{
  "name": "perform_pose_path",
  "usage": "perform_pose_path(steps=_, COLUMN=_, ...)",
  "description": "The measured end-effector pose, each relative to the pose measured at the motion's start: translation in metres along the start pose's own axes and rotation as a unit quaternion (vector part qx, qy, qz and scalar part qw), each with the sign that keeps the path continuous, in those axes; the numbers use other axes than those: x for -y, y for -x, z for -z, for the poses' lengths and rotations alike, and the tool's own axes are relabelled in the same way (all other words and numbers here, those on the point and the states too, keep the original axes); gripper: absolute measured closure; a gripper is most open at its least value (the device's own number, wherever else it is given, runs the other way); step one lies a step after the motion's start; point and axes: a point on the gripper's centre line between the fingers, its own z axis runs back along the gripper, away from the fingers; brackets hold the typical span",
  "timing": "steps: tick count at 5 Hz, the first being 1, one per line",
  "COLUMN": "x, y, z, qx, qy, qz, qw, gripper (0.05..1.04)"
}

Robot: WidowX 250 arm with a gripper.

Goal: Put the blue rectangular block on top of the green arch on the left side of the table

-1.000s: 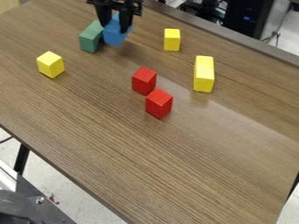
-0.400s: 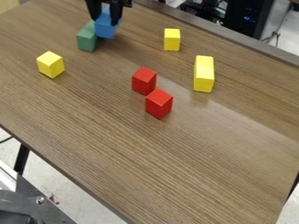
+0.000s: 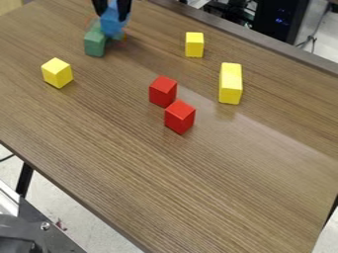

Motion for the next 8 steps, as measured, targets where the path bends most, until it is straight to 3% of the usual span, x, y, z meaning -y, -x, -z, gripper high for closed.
perform_pose_path(steps=2, x=0.001, y=0.01, z=-0.005, qx=-0.002, qy=0.023, qz=0.002, qw=0.9997, gripper=0.551)
perform_pose_path(steps=3, x=0.0, y=0.014, z=-0.009, qx=-0.003, qy=0.023, qz=0.011, qw=0.9997, gripper=0.551)
perform_pose_path(steps=8, x=-0.009, y=0.025, z=-0.001, qx=-0.026, qy=-0.006, qz=0.022, qw=0.9994, gripper=0.551)
